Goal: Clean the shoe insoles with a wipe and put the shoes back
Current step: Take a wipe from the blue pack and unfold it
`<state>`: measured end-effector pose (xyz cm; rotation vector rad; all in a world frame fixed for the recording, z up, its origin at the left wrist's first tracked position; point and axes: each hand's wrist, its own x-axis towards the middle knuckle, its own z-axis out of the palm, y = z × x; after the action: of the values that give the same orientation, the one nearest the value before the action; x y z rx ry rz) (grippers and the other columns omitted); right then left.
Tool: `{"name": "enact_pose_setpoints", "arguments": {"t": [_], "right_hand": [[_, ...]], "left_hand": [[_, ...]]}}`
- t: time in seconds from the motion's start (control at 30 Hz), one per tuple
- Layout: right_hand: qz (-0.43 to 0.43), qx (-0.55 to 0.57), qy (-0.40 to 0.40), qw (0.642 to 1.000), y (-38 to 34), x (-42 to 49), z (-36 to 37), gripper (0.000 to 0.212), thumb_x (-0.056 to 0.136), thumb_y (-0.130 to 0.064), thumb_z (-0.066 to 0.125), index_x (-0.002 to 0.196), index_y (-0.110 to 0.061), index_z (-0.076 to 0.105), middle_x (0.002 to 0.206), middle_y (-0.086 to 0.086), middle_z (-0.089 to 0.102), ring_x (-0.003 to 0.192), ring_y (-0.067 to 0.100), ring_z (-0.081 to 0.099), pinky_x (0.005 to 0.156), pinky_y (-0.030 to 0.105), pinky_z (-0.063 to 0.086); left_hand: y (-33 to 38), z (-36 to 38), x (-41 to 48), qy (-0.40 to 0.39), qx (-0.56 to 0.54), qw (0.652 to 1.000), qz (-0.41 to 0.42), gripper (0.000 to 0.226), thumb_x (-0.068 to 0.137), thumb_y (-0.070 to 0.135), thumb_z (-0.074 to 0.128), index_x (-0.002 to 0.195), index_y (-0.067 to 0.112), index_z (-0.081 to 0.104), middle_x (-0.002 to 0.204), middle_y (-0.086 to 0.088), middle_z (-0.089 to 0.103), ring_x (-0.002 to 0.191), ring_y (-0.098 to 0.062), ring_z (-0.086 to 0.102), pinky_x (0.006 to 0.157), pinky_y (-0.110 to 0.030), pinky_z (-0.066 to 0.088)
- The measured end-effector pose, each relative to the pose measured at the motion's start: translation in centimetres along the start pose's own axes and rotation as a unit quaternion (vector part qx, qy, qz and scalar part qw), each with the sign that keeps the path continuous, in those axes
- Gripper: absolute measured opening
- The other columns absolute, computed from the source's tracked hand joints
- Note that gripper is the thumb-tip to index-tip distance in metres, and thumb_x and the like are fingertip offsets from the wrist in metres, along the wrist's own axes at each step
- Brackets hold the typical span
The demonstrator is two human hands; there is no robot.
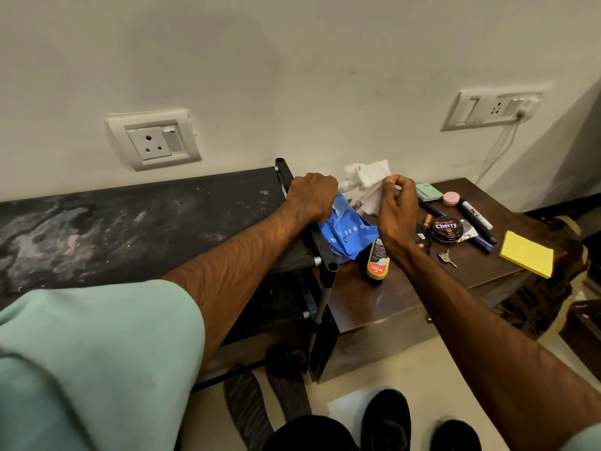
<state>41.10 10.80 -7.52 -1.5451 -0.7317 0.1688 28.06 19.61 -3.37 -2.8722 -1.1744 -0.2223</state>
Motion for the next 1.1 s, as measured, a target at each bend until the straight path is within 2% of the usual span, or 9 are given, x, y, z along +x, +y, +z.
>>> {"name": "enact_pose_setpoints", "arguments": {"t": [0.07,0.2,0.3,0.4,0.57,0.63,0.73,0.87,1.1], "right_hand": [[-0.002,-0.002,0.032,0.999,-0.4,0.1,-0.2,0.023,0.107,-0.027,0.050,0.114,-0.008,0.060,0.078,-0.012,0.056,0.063,-0.013,0.053,0.060,0.012,0.040],[-0.016,-0.002,0.039,0.999,-1.1,-0.6,-0.5,0.018,0.106,-0.028,0.053,0.108,-0.012,0.061,0.072,-0.012,0.056,0.057,-0.007,0.050,0.058,0.018,0.039],[-0.031,0.000,0.022,0.999,-1.6,-1.4,-0.6,0.015,0.105,-0.026,0.056,0.105,-0.013,0.062,0.068,-0.011,0.058,0.056,-0.003,0.049,0.057,0.021,0.040],[-0.044,0.001,0.010,0.999,-2.5,-2.2,-0.9,0.014,0.105,-0.024,0.056,0.104,-0.011,0.063,0.071,-0.009,0.060,0.059,0.000,0.051,0.059,0.025,0.043],[-0.044,0.030,0.010,0.999,-5.2,-3.1,-1.9,0.018,0.104,-0.021,0.057,0.108,-0.005,0.063,0.075,-0.005,0.062,0.063,0.005,0.053,0.063,0.031,0.044],[-0.042,0.044,0.006,0.998,-6.7,-3.3,-2.4,0.017,0.104,-0.021,0.058,0.108,-0.006,0.063,0.074,-0.002,0.062,0.064,0.007,0.052,0.063,0.033,0.043],[-0.057,0.048,-0.020,0.997,-9.5,-4.2,-2.9,0.018,0.103,-0.023,0.059,0.108,-0.006,0.064,0.078,0.001,0.062,0.064,0.006,0.050,0.063,0.029,0.041],[-0.108,0.048,-0.066,0.991,-13.8,-6.8,-3.0,0.015,0.102,-0.018,0.063,0.104,-0.004,0.068,0.092,0.000,0.070,0.078,0.004,0.064,0.069,0.019,0.050],[-0.105,0.090,-0.154,0.978,-19.5,-11.7,-1.6,0.012,0.099,-0.017,0.066,0.097,-0.006,0.070,0.085,-0.001,0.075,0.080,0.009,0.071,0.071,0.024,0.056]], "left_hand": [[0.0,0.0,0.0,-0.003,0.001,1.000,0.001,0.020,0.085,0.008,0.064,0.088,0.013,0.045,0.085,-0.006,0.049,0.099,-0.030,0.060,0.072,-0.037,0.040],[-0.2,0.1,0.1,-0.008,-0.004,1.000,0.010,0.015,0.085,0.006,0.062,0.083,0.011,0.047,0.097,-0.007,0.049,0.111,-0.030,0.052,0.075,-0.036,0.040],[-0.6,0.4,0.3,-0.006,-0.027,1.000,0.013,0.032,0.084,0.005,0.063,0.115,0.009,0.063,0.126,-0.012,0.052,0.124,-0.031,0.043,0.088,-0.039,0.046],[-1.0,0.2,-0.1,0.041,-0.126,0.991,-0.001,0.045,0.080,-0.002,0.061,0.124,0.008,0.062,0.143,-0.013,0.043,0.134,-0.029,0.036,0.097,-0.040,0.048],[-1.1,-1.5,-1.9,0.154,-0.250,0.955,-0.031,0.037,0.090,-0.005,0.050,0.121,0.008,0.064,0.133,-0.009,0.057,0.124,-0.024,0.050,0.101,-0.030,0.043],[-1.0,-3.2,-2.7,0.178,-0.340,0.918,-0.097,0.028,0.097,0.003,0.048,0.117,0.011,0.068,0.122,-0.004,0.067,0.112,-0.019,0.062,0.097,-0.028,0.048],[-1.0,-6.7,-4.8,0.132,-0.555,0.809,-0.142,0.027,0.105,0.024,0.046,0.108,0.013,0.070,0.102,-0.001,0.076,0.095,-0.018,0.072,0.091,-0.035,0.057],[-1.5,-10.6,-9.3,0.075,-0.707,0.689,-0.139,0.039,0.102,0.050,0.050,0.100,0.016,0.070,0.101,-0.007,0.077,0.098,-0.023,0.073,0.090,-0.036,0.059],[-3.0,-13.8,-17.6,0.090,-0.774,0.612,-0.137,0.029,0.097,0.026,0.067,0.117,0.006,0.069,0.107,-0.012,0.076,0.098,-0.026,0.074,0.078,-0.034,0.061]]}}
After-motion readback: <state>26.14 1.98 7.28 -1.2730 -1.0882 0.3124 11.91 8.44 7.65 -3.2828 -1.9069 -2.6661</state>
